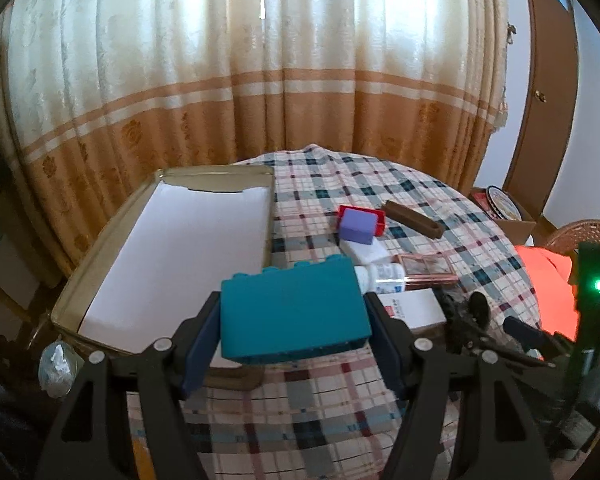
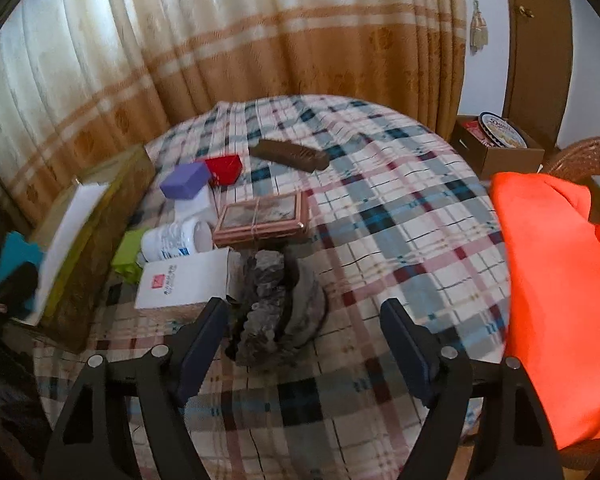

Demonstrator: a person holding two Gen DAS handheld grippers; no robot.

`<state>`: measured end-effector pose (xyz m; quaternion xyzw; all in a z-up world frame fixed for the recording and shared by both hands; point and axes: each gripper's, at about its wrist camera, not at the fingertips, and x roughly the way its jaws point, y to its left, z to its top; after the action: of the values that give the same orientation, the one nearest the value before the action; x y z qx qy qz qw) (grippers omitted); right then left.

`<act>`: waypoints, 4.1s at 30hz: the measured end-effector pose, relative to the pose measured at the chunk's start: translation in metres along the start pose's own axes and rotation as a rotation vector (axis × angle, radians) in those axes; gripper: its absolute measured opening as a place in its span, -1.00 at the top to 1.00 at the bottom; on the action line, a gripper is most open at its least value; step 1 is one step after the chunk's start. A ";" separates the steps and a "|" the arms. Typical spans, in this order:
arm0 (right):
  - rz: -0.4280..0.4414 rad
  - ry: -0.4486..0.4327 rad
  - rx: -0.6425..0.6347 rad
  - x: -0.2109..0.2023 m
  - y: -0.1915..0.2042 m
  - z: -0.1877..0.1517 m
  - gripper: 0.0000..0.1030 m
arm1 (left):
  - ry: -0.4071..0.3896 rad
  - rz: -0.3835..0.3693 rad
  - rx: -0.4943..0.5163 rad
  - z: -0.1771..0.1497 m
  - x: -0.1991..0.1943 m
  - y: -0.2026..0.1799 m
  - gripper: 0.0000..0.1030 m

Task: Organize rigid objects
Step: 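Release the teal block in the gold tray while the right gripper places the sparkly object, then move the left gripper back toward the remaining objects on the table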

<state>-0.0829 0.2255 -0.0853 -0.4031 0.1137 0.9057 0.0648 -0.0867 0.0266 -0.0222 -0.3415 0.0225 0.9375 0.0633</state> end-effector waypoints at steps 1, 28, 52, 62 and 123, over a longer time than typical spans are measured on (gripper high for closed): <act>0.002 0.015 -0.006 0.004 0.002 0.000 -0.32 | 0.001 0.006 -0.002 0.000 0.000 0.002 -0.33; 0.121 -0.160 -0.094 -0.045 0.071 0.043 0.13 | -0.038 0.111 -0.095 0.020 0.003 0.066 -0.33; 0.270 -0.075 -0.347 0.003 0.210 0.018 0.13 | 0.051 0.329 -0.116 0.009 0.037 0.138 -0.33; 0.318 -0.025 -0.349 0.016 0.211 0.019 0.11 | 0.077 0.336 -0.117 0.010 0.046 0.141 -0.34; -0.074 -0.408 0.054 -0.034 -0.023 0.031 -0.45 | -0.159 0.147 0.048 0.007 0.050 -0.037 -0.97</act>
<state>-0.0782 0.2546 -0.0435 -0.2133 0.1076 0.9622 0.1305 -0.1236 0.0692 -0.0488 -0.2619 0.0649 0.9629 0.0040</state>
